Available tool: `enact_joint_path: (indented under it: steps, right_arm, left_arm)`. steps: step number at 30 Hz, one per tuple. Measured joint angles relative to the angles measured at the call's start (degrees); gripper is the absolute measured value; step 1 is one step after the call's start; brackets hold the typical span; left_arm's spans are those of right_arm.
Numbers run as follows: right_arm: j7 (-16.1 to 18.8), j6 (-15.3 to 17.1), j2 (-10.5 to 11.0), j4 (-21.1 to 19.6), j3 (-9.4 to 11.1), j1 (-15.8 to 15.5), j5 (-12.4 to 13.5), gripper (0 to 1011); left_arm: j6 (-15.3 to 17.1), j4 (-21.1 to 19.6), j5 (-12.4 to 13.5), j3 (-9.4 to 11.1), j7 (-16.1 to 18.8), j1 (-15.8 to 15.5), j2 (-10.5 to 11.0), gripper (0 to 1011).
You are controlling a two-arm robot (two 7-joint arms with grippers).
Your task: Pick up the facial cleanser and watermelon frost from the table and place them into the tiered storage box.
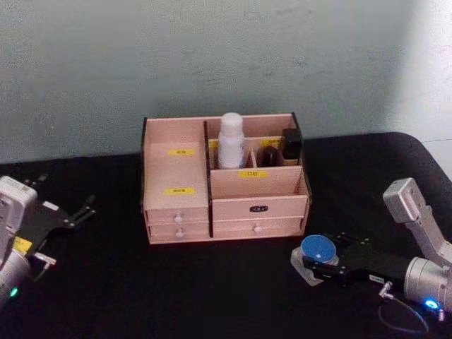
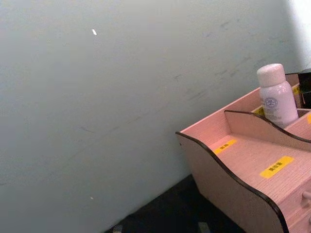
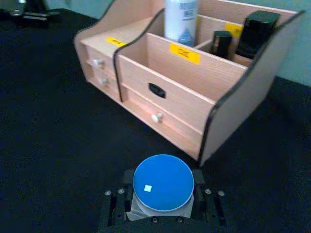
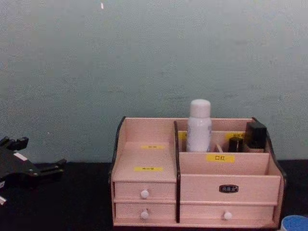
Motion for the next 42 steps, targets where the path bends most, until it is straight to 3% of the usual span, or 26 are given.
enact_joint_path:
  steps: [11,25,27,42]
  right_arm:
    - [3.8,-1.8,0.8,-0.5,-1.0,0.8,1.1,724]
    - [7.6,-3.7,0.3,-1.1,-4.0,4.8,1.1,724]
    - [8.8,-4.1,-0.3,-1.0,-5.5,6.7,1.1,724]
    - [11.0,-4.9,-3.8,1.6,-10.0,14.0,0.2,724]
  left_arm:
    - [0.0,0.0,0.0,0.0,0.0,0.0,0.0,1001]
    - [0.0,0.0,0.0,0.0,0.0,0.0,0.0,1001]
    - [0.0,0.0,0.0,0.0,0.0,0.0,0.0,1001]
    - [0.0,0.0,0.0,0.0,0.0,0.0,0.0,1001]
